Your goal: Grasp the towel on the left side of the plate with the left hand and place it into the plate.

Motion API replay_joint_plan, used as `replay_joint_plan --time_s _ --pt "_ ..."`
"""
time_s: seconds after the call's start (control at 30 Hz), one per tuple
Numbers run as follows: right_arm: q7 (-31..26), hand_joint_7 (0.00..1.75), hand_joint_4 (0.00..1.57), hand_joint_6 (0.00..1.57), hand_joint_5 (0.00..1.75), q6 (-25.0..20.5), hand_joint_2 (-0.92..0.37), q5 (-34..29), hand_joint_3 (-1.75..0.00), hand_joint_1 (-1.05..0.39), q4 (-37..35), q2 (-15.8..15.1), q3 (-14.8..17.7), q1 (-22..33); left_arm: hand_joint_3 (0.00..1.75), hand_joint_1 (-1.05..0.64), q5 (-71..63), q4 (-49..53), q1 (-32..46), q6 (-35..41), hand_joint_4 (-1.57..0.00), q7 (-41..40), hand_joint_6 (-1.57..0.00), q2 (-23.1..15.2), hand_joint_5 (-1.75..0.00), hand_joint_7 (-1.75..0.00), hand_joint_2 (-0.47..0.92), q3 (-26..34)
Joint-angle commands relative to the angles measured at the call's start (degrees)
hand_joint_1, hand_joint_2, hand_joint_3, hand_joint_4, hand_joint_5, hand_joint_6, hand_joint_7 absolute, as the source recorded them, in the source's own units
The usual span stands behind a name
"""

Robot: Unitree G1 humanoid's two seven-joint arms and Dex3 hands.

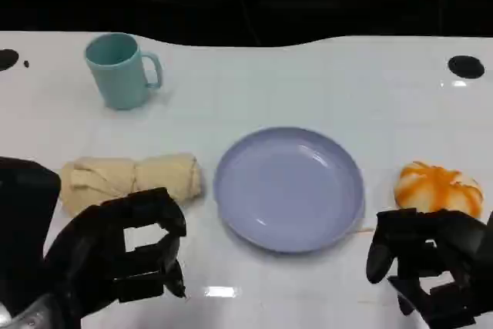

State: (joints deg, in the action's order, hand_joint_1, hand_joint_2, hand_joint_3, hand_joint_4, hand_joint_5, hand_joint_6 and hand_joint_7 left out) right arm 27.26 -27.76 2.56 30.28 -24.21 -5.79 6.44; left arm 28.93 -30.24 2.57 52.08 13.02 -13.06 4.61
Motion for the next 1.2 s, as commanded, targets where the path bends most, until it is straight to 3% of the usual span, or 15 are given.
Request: replay_joint_plan --time_s 0.03,0.73,0.9,1.0,1.13,1.2 --pt "0.05 1.42 0.69 0.68 1.7 0.25 -0.59 0.38 -1.06 0.05 0.19 -0.61 0.41 -0.33 1.2 -0.1 -0.46 -0.05 -0.54 -0.07 -0.8 -0.44 -0.73 -0.77 -1.75 -1.65 0.6 0.18" --pt "-0.15 1.43 0.69 0.68 1.69 -0.32 -0.59 0.11 -1.07 0.05 0.64 -0.61 0.11 -0.5 1.21 -0.1 -0.52 0.09 -0.44 -0.6 -0.8 -0.24 -0.74 -0.89 -1.75 -1.61 0.6 0.35" --pt "-0.33 1.43 0.69 0.68 1.69 -0.34 -0.59 -0.03 -1.07 0.05 0.82 -0.48 -0.04 -0.48 1.09 -0.11 -0.46 0.85 -0.02 -2.9 -0.71 1.04 -0.67 -1.25 -1.75 -1.54 0.64 0.8" --pt "-0.5 1.43 0.69 0.68 1.69 0.05 -0.59 -0.2 -1.06 0.05 0.63 -0.38 -0.16 -0.48 1.06 -0.11 -3.68 0.77 0.83 -7.35 -0.68 1.68 -0.66 -2.71 -1.7 -1.42 0.64 -0.92" --pt "-0.55 1.42 0.69 0.68 1.68 0.14 -0.59 0.01 -1.06 0.05 0.18 -0.17 -0.18 -0.75 0.93 -0.17 -10.72 0.93 1.89 -15.68 -0.55 1.81 -0.59 -4.47 -1.48 -1.0 0.62 -4.3" --pt "-0.56 1.42 0.69 0.68 1.68 -0.13 -0.59 0.0 -1.06 0.05 0.11 -0.18 -0.26 -0.9 0.68 -0.21 -14.48 2.31 1.97 -21.36 -0.48 2.39 -0.55 -5.39 -1.34 -0.76 0.74 -5.72"
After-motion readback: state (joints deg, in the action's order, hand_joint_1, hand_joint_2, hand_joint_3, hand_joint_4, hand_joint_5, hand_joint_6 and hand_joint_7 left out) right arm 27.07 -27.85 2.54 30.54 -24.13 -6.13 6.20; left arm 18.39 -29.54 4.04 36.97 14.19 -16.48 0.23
